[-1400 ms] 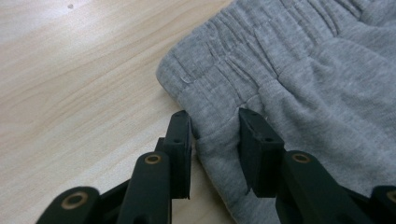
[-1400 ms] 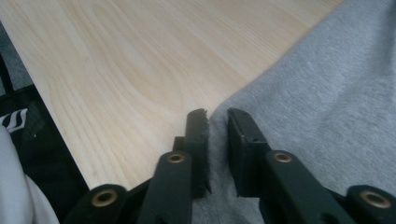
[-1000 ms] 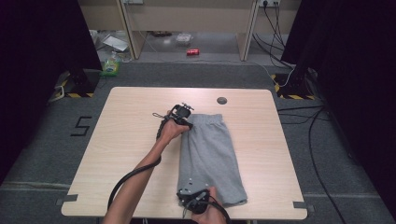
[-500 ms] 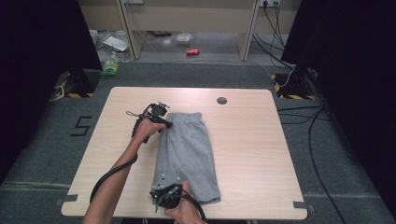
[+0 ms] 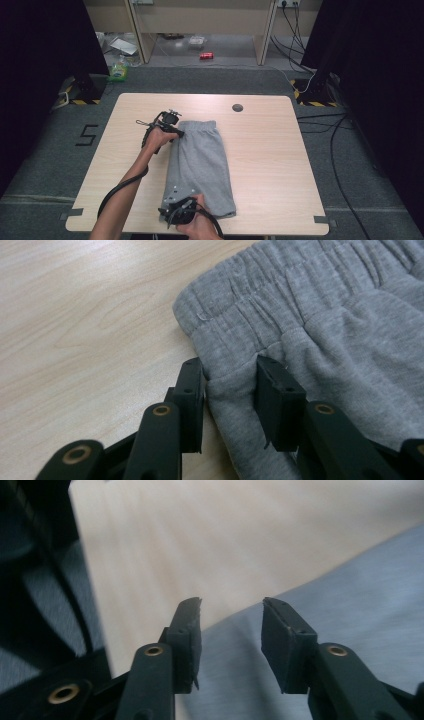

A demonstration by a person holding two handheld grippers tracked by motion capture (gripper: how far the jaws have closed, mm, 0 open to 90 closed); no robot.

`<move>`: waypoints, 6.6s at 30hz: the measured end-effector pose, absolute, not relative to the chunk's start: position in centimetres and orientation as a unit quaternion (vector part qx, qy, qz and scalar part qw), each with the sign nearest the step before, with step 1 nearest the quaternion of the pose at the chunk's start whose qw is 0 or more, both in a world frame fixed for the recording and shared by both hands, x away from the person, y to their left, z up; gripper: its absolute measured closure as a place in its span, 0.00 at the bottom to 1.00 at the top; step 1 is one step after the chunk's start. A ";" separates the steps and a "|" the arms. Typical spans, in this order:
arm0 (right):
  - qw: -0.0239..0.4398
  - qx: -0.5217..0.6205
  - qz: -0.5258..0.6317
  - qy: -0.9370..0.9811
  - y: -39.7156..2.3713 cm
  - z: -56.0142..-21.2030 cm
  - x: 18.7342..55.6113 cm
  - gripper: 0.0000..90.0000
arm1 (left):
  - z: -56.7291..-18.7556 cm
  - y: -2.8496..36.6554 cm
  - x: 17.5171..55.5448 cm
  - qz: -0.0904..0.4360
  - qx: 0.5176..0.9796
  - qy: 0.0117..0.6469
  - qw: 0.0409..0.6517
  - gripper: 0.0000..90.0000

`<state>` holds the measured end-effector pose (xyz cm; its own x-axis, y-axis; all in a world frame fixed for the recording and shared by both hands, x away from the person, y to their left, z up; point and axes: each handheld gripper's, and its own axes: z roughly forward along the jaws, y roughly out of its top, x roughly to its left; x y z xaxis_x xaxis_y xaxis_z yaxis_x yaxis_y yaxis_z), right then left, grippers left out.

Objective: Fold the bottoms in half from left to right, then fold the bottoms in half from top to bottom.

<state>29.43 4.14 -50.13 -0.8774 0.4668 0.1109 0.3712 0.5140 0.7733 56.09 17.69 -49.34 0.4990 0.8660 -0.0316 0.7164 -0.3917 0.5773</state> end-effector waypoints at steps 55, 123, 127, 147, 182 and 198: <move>0.175 0.430 0.406 0.787 -9.7 -46.9 43.8 0.50 | -49.5 17.8 55.8 0.139 0.808 0.499 0.281 0.73; 0.143 0.496 0.361 0.777 -5.6 -50.1 54.3 0.39 | -49.7 17.8 55.6 0.143 0.804 0.500 0.287 0.73; 0.142 0.493 0.353 0.783 -5.2 -50.6 54.7 0.41 | -49.7 17.8 55.5 0.143 0.805 0.500 0.287 0.73; 0.091 0.497 0.393 0.768 -5.6 -50.9 55.4 0.84 | -49.7 18.4 56.0 0.117 0.790 0.509 0.319 0.80; 0.147 0.418 0.519 0.731 -9.4 -43.0 51.5 0.91 | -39.7 19.4 50.7 0.168 0.793 0.356 0.466 0.83; 0.156 0.359 0.523 0.757 -9.9 -44.6 43.2 0.91 | -42.7 20.8 42.6 0.147 0.798 0.304 0.499 0.82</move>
<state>43.20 -9.93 -44.59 -0.6935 0.7069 0.1389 0.3798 0.1949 0.9043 42.62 20.77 -42.71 0.7718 0.6321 -0.0686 0.3388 -0.3176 0.8856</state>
